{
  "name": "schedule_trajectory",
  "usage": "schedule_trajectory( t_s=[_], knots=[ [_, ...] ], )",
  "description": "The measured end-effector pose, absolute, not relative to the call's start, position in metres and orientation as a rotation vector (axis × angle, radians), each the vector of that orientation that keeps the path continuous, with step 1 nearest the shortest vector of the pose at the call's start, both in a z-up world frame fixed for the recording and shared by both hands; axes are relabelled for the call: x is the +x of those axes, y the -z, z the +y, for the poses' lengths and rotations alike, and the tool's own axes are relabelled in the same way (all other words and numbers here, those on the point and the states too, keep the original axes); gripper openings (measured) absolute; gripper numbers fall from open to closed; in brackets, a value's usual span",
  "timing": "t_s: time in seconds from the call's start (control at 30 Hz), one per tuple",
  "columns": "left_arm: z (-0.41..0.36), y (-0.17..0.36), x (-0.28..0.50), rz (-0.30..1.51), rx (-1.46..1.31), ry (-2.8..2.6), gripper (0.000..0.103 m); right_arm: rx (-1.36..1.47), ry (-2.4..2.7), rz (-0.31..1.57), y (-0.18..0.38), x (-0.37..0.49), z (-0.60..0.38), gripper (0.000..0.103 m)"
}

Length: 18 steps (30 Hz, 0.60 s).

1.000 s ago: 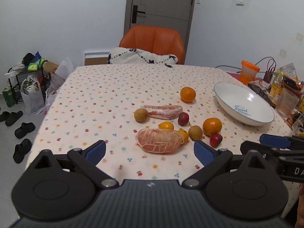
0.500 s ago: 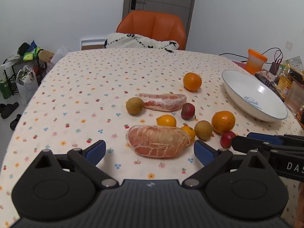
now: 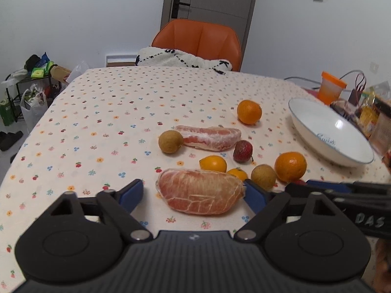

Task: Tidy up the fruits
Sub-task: 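Grasp the red plum with the right gripper while the left gripper approaches the pomelo segment, then carry the plum to the white plate with the right gripper while the left gripper carries the pomelo segment there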

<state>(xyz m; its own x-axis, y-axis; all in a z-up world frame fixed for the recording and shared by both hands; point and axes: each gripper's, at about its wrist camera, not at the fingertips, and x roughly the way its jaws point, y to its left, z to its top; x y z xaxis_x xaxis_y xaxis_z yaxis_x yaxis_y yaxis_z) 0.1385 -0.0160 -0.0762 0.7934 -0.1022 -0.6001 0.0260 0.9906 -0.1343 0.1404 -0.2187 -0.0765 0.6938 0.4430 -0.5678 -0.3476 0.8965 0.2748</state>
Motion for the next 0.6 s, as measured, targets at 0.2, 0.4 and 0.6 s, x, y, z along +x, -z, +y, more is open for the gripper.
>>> schedule_trajectory(
  t_s=[0.2, 0.4, 0.6],
  knots=[
    [-0.014, 0.072, 0.135, 0.649, -0.124, 0.071, 0.069, 0.140, -0.448, 0.675, 0.075, 0.140, -0.218, 0.022],
    [-0.013, 0.061, 0.132, 0.619, -0.135, 0.069, 0.069, 0.156, -0.446, 0.641, 0.067, 0.136, -0.225, 0.022],
    [-0.024, 0.047, 0.135, 0.576, -0.089, 0.084, 0.069, 0.167, -0.393, 0.591, 0.056, 0.134, -0.241, 0.022]
  ],
)
